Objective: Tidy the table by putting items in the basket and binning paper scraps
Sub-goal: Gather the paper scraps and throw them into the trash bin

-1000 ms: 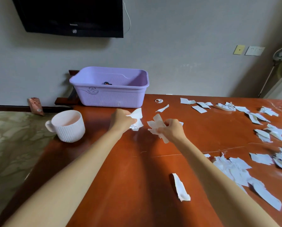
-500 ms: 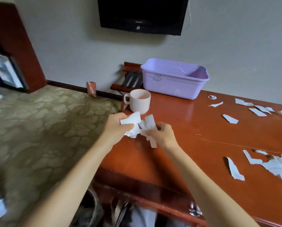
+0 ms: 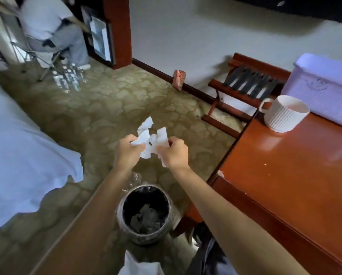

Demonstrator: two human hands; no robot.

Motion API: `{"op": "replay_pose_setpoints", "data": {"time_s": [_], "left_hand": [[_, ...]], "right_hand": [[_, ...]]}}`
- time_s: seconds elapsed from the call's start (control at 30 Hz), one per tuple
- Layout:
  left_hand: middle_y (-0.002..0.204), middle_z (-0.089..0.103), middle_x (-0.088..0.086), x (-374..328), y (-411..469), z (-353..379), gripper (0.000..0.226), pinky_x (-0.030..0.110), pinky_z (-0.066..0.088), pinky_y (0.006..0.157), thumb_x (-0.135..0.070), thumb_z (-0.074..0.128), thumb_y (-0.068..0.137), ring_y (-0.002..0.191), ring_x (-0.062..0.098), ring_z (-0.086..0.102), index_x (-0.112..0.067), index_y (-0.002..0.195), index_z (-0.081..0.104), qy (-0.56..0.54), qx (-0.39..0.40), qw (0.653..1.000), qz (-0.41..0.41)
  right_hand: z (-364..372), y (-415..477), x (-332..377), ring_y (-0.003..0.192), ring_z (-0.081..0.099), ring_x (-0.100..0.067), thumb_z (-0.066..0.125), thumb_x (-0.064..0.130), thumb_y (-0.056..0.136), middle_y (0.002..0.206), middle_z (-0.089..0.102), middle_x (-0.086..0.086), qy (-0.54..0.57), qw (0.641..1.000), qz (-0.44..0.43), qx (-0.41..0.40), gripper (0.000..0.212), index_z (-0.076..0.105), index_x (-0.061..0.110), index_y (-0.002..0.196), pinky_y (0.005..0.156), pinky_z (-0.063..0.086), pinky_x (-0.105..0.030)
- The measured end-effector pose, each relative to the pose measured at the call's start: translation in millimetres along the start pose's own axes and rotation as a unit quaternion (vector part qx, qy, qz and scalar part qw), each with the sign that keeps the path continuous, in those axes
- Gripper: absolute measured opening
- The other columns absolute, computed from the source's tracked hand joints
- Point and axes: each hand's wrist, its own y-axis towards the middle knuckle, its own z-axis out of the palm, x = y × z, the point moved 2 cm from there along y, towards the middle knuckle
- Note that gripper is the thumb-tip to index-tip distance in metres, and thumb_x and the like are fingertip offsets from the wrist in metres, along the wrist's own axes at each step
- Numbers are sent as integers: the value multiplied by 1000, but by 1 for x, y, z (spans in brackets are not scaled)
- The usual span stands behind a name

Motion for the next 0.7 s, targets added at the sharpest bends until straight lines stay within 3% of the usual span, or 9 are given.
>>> {"op": "replay_pose_setpoints", "data": {"time_s": [0.07,0.17,0.27,0.37,0.47,0.57,0.7], "left_hand": [[59,43,0,30,15,-8,26,22,30,47,0,60,76,58,17,38,-14,59,46,36,-2,999,-30],[63,46,1,80,37,-8,29,23,33,48,0,59,78,61,19,43,-18,61,44,70,-1,993,-96],[71,51,3,118,52,5,16,27,36,57,-1,59,82,70,20,47,-14,74,54,131,37,980,-145],[82,52,9,154,64,21,9,27,34,63,0,58,83,80,20,47,-8,87,59,161,69,969,-174],[89,60,13,192,68,35,11,30,41,72,2,56,85,89,24,53,-5,89,64,187,101,952,-220],[86,59,14,228,70,46,10,32,43,70,2,54,86,87,30,55,-6,84,59,199,122,933,-272],[109,64,18,274,71,59,22,42,57,82,2,51,84,94,33,64,-4,103,61,183,110,915,-343]], "right_hand": [[25,13,-19,82,61,-33,54,16,84,85,67,-14,-38,998,32,26,15,50,11,71,71,51,-37],[57,32,-55,73,50,-25,51,5,80,65,50,-3,-90,990,89,67,23,42,12,60,49,38,-25],[75,48,-92,71,51,-24,54,6,80,65,49,-2,-109,980,140,94,6,55,6,74,44,32,-21],[91,64,-130,78,55,-23,56,10,83,86,62,-9,-110,967,195,119,18,61,3,99,47,39,-23],[112,72,-171,104,60,-25,57,13,87,125,58,-14,-123,941,274,158,45,48,2,130,74,51,-29],[125,74,-203,120,55,-28,55,14,89,133,53,-15,-123,917,340,171,48,44,1,134,91,48,-32],[137,74,-234,116,57,-32,53,7,87,127,55,-18,-89,901,387,173,41,49,0,127,83,49,-30]]}}
